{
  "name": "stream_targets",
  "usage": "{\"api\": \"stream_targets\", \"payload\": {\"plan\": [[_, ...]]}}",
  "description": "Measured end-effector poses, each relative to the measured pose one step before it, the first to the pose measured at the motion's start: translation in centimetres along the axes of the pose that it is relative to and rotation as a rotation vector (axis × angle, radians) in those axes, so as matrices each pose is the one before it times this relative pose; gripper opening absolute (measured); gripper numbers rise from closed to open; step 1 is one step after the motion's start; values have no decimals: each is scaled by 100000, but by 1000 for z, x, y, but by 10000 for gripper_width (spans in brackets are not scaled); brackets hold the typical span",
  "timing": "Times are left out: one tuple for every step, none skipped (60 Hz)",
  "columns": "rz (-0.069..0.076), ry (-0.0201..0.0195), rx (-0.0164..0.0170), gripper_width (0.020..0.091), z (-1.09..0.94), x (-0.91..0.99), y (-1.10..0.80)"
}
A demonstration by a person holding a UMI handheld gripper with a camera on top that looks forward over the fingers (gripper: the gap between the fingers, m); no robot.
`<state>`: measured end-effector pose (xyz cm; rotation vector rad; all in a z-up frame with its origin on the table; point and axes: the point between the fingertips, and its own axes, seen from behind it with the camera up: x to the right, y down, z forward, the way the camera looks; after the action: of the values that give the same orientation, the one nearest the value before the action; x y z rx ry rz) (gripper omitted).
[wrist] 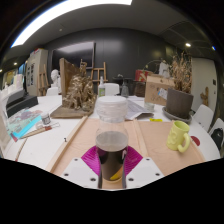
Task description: Pour water
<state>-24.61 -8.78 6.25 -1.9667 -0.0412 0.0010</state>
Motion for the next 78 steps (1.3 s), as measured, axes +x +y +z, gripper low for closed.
{"api": "stream_targets", "payload": {"plan": [[-599, -94, 480, 262, -39, -142, -263], [-459, 69, 672, 261, -4, -68, -330], [-318, 82, 634, 262, -17, -71, -367], [-129, -192, 479, 262, -8, -86, -394], [212, -383, 510, 262, 14, -112, -426], [582, -356, 685, 261, -10, -68, -518], [768, -82, 702, 261, -104, -129, -623], [1181, -406, 859, 261, 16, -82, -665], [1745, -1050, 1015, 261, 68, -3, -574], [1809, -932, 980, 260, 47, -111, -753], [2182, -953, 1118, 260, -15, -133, -829], [2726, -980, 1153, 260, 8, -102, -887], [2962, -774, 956, 259, 6, -217, -979], [3659, -1213, 964, 259, 68, -115, -870], [4150, -1358, 902, 259, 76, -151, -880], [4602, -1529, 887, 260, 95, -163, -869], [4875, -1348, 801, 260, 155, -301, -887], [5621, -1892, 1011, 260, -54, 106, -751], [5703, -1453, 833, 260, 144, -125, -837], [5930, -1498, 737, 260, 167, -84, -830], [6166, -1591, 742, 261, 188, -127, -800], [6255, -1593, 695, 259, 196, -120, -776], [6270, -1451, 668, 259, 217, -65, -747], [5981, -550, 523, 258, 297, -324, -645], [6194, -931, 683, 258, 190, 109, -783], [5774, -925, 787, 258, 263, 298, -720], [5594, -807, 641, 258, 178, 164, -748], [5268, -628, 635, 258, 144, 198, -691], [5049, -401, 785, 257, 164, 295, -724], [4868, -247, 879, 257, 198, 308, -720], [4735, -184, 770, 257, 120, 322, -712], [4497, -85, 754, 257, 120, 380, -671], [4229, 98, 803, 257, 106, 386, -661], [3983, 266, 762, 257, 89, 429, -663], [3869, 507, 709, 256, -190, 174, -414], [3939, 243, 744, 257, 177, 454, -630], [3777, 226, 611, 257, 336, 518, -635], [3763, 62, 368, 257, 107, 363, -542], [3684, -4, 245, 256, 106, 367, -512], [3600, 41, 171, 255, 77, 371, -484], [3476, 35, 121, 256, 91, 386, -457], [3347, 48, -4, 256, 77, 392, -422], [3265, 217, 25, 257, -271, 265, -330], [3197, 99, 152, 258, 121, 381, -496], [2861, 140, 253, 257, 452, 534, -509], [2928, 128, 189, 257, 129, 320, -446], [2870, -84, 17, 259, 70, 278, -356], [2855, -292, -71, 260, 68, 214, -320], [2820, -416, -2, 260, 39, 167, -334], [2692, -359, 85, 258, 41, 152, -351], [2424, -156, -28, 259, 54, 169, -294], [2046, 321, -331, 255, -300, 68, -91], [1679, 326, -441, 256, 144, 307, -177], [1450, 498, -629, 258, 351, 354, -217], [1281, 537, -655, 258, 84, 327, -125], [1082, 497, -437, 258, 41, 273, -150], [823, 486, -202, 259, 34, 237, -178], [604, 343, -173, 259, 20, 175, -116], [457, 37, -302, 259, 38, 103, -95], [400, -13, -444, 259, 23, 57, -20], [506, 343, -411, 259, -217, -104, 213], [145, 214, -342, 259, 98, 100, -40], [-134, 624, -371, 258, 129, 147, 22], [-81, 208, -320, 259, 35, 35, 24], [-126, 151, -332, 260, 24, 2, 20], [-248, 181, -382, 259, 6, 14, 65], [-445, 402, -383, 259, 24, 31, 68], [-806, 559, -335, 258, 15, 25, 50], [-1275, 581, -272, 257, -12, -4, 53], [-1723, 598, -342, 257, -175, -92, 98], [-2481, 612, -85, 257, 18, -22, 42], [-2828, 499, -74, 257, -107, -156, 31], [-3758, 883, -33, 257, -53, -95, 34], [-4267, 893, -23, 258, -83, -139, 31], [-4702, 813, -17, 259, -106, -181, 5], [-5165, 910, 67, 260, -109, -300, -57], [-5356, 617, 380, 260, -138, -356, -140], [-5616, 642, 491, 259, -169, -394, -222]]}}
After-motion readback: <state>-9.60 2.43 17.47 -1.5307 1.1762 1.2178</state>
